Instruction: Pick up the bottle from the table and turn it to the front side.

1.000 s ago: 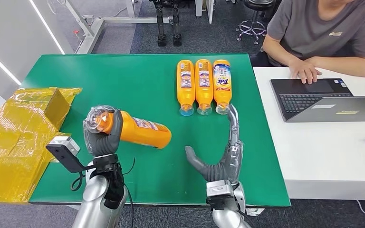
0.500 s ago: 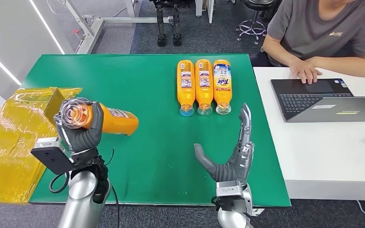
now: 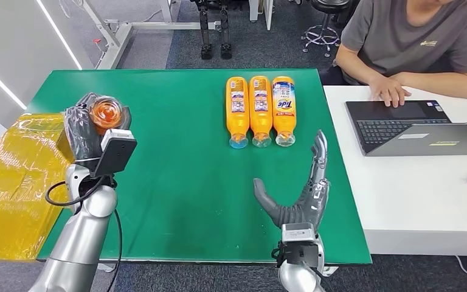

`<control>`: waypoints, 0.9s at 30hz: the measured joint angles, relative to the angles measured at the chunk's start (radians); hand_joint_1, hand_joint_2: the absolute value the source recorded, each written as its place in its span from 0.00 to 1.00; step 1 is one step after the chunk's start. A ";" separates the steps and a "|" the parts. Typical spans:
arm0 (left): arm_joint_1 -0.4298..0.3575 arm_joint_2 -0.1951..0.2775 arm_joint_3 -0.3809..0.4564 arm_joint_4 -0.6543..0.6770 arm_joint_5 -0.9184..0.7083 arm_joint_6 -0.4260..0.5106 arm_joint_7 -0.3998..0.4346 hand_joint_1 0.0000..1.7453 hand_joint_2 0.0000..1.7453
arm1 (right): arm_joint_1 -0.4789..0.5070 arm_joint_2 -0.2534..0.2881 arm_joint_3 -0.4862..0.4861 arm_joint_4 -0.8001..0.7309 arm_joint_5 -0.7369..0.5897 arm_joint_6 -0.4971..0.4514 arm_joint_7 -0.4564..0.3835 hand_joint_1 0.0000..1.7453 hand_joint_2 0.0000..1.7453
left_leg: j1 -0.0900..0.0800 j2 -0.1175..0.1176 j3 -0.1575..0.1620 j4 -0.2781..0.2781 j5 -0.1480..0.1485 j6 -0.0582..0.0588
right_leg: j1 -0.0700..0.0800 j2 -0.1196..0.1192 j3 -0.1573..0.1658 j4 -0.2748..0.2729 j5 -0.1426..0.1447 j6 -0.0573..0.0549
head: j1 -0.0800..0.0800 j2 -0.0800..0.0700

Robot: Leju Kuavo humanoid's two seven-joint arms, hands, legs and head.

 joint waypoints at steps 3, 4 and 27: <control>-0.021 0.013 0.000 0.040 -0.003 0.001 0.000 1.00 1.00 | 0.001 0.001 -0.001 0.000 0.000 0.000 0.000 0.00 1.00 | 0.000 0.000 0.000 0.000 0.000 0.000 | 0.000 0.000 0.000 0.000 0.000 0.000 | 0.000 0.000; -0.025 0.016 0.000 0.049 -0.003 0.001 0.000 1.00 1.00 | 0.001 0.001 -0.001 0.000 0.000 0.000 0.000 0.00 1.00 | 0.000 0.000 0.000 0.000 0.000 0.000 | 0.000 0.000 0.000 0.000 0.000 0.000 | 0.000 0.000; -0.095 0.217 0.001 0.298 -0.487 -0.026 0.263 1.00 1.00 | 0.100 0.003 -0.013 0.021 -0.028 0.045 -0.022 0.00 1.00 | 0.001 0.003 0.000 -0.002 -0.001 -0.001 | 0.000 0.003 -0.001 0.001 -0.001 -0.001 | 0.000 0.000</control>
